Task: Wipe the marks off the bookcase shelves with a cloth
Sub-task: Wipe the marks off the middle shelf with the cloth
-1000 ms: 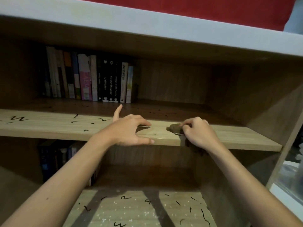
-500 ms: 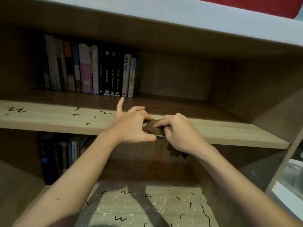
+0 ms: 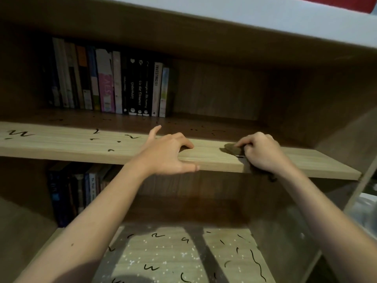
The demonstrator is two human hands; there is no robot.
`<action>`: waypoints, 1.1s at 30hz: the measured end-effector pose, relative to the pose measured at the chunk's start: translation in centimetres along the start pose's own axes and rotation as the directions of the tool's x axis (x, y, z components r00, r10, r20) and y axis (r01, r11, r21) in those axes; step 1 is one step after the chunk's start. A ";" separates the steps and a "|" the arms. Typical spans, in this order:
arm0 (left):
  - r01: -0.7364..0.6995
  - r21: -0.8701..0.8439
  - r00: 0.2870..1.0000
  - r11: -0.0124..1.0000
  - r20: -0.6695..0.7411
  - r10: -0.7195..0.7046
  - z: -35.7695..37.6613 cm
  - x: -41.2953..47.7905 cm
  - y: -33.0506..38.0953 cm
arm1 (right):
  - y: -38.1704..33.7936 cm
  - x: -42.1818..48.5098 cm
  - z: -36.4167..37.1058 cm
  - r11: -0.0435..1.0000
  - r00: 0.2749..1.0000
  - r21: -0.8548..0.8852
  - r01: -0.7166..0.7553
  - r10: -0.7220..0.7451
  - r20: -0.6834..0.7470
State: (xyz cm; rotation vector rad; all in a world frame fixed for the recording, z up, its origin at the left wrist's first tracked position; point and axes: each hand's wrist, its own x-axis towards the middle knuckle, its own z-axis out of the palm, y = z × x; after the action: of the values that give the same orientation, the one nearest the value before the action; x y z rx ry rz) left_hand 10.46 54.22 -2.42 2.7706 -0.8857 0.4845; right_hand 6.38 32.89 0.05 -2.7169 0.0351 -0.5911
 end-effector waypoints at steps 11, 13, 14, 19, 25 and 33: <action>0.056 -0.118 0.997 0.991 0.057 -0.050 -0.5 0.0 0.3 | -1.5 -0.9 2.0 0.999 0.996 -0.042 -0.014 0.010 -0.089; 0.067 -0.124 0.998 0.990 0.029 -0.064 -0.4 0.0 0.5 | -3.3 -2.4 3.3 0.987 0.983 -0.048 0.154 -0.159 -0.098; 0.070 -0.124 0.997 0.990 0.022 -0.068 -0.5 0.0 0.6 | -3.6 -3.5 3.1 0.975 0.972 -0.001 0.221 -0.221 -0.079; 0.070 -0.101 0.995 0.992 0.080 -0.062 -0.7 -0.1 0.6 | 0.3 -1.3 0.1 0.996 0.997 0.060 -0.062 0.064 -0.032; 0.098 -0.108 0.994 0.989 0.059 -0.092 -0.7 0.0 0.8 | -2.5 -4.9 1.6 0.973 0.973 0.032 0.230 -0.230 0.008; 0.177 -0.052 0.963 0.983 0.216 -0.162 -2.9 1.6 2.0 | -1.4 -3.2 0.4 0.984 0.983 0.008 0.177 -0.177 0.042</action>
State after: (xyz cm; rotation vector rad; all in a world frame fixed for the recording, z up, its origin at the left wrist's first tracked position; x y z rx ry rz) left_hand 9.84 52.56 1.03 2.8362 -0.6820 0.1294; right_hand 3.55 34.69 -1.09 -2.7462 -0.2212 -0.5809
